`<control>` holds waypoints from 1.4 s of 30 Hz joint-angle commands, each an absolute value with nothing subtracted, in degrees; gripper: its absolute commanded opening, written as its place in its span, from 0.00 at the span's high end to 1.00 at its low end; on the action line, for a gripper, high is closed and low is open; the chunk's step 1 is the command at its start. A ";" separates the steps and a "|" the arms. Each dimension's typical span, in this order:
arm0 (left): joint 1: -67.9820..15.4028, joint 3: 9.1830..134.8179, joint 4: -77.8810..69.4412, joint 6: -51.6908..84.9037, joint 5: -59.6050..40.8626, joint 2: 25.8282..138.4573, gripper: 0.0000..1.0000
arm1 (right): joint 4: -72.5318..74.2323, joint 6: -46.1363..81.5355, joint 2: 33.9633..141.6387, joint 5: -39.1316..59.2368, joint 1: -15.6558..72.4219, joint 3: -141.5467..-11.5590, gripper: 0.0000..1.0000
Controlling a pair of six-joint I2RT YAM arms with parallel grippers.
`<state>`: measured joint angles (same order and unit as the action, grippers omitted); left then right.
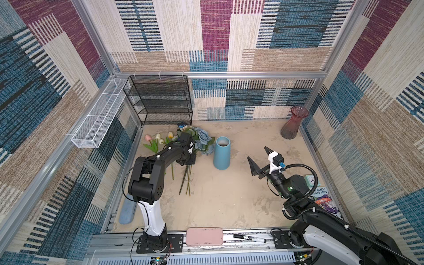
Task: Arrange the flowers into the vase
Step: 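Grasp the blue rose stems with the left gripper while the right gripper withdraws, then lift the blue roses upright with the left gripper over the light-blue vase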
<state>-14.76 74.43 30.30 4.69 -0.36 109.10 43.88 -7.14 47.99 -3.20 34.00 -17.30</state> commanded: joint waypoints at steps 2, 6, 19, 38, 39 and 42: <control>-14.77 75.65 32.06 3.60 0.37 110.24 0.81 | 46.96 -6.85 46.41 -3.66 33.93 -16.06 0.03; -14.85 75.41 32.43 3.87 0.52 109.80 0.88 | 48.52 -6.52 44.93 -3.50 33.93 -14.30 0.02; -16.17 76.11 34.34 4.04 2.81 104.15 1.00 | 50.76 -5.80 43.74 -3.22 33.93 -11.62 0.01; -17.49 74.45 34.89 4.50 2.95 87.75 1.00 | 52.78 -6.03 44.47 -2.51 33.93 -10.63 0.01; -17.49 74.67 34.98 4.33 2.58 87.11 1.00 | 53.03 -6.12 44.52 -2.38 33.93 -10.51 0.01; -17.58 74.55 34.48 4.48 1.61 84.49 1.00 | 53.27 -6.11 44.65 -2.43 33.93 -10.36 0.01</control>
<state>-17.52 74.37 35.38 4.36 2.66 86.28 50.92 -6.28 44.47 -2.96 34.00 -10.44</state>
